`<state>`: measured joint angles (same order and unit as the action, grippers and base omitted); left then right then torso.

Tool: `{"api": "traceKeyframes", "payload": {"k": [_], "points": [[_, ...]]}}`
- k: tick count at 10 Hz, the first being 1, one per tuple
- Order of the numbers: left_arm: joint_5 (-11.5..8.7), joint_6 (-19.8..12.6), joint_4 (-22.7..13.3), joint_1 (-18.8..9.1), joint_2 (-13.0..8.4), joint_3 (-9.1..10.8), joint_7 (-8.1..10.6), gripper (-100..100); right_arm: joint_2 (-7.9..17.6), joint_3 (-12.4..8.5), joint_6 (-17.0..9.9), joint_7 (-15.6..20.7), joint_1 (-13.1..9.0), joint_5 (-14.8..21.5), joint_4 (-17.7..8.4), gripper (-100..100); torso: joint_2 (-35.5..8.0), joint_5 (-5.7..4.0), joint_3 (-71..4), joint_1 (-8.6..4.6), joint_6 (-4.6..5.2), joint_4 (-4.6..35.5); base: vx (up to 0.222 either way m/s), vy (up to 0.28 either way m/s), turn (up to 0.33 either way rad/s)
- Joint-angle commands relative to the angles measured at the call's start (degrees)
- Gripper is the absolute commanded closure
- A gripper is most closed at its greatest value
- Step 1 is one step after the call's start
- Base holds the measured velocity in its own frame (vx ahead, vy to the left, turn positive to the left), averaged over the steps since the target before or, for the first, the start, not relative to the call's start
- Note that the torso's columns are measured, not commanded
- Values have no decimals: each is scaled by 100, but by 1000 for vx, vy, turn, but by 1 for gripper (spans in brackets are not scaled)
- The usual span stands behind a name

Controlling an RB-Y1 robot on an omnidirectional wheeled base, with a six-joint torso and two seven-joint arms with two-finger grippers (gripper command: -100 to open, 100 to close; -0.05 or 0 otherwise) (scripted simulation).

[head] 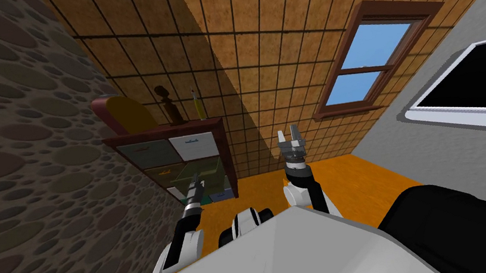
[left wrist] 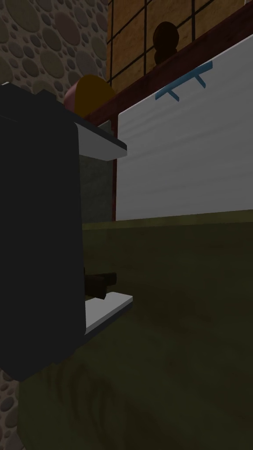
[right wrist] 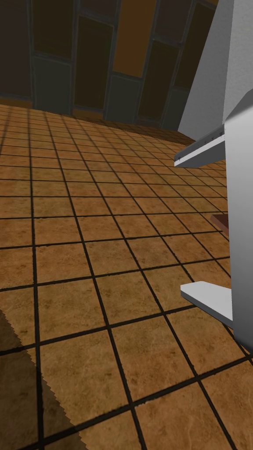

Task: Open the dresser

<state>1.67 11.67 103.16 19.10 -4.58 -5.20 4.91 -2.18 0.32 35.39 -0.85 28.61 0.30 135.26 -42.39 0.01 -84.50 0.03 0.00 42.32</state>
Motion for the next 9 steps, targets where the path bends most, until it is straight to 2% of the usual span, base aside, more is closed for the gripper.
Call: {"api": "traceKeyframes", "payload": {"k": [1, 2, 3, 4, 9], "points": [[-8, -321, 389, 81, -46, -12, 38, -100, 0, 0, 0, 0, 0, 0, 0, 0, -1, -4, -1, -2, -2, 6, -11, -4, -11], [-11, -440, 523, 102, -59, -15, 50, -100, 0, 0, 0, 0, 0, 0, 0, 0, -7, -11, 2, -6, -6, 16, -8, -5, -7], [-17, -422, 435, 134, -67, -25, 54, -100, 0, 0, 0, 0, 0, 0, 0, 0, -22, -20, 8, -13, -9, 34, 0, 0, 0], [-17, -471, 457, 146, -69, -29, 57, 0, 0, 0, 0, 0, 0, 0, 0, 0, -21, -14, 11, -13, -5, 23, 0, 0, 0], [-17, -495, 422, 167, -71, -29, 57, 0, 0, 0, 0, 0, 0, 0, 0, 0, 7, -3, -6, -6, 0, 1, 0, 0, 0]]}}
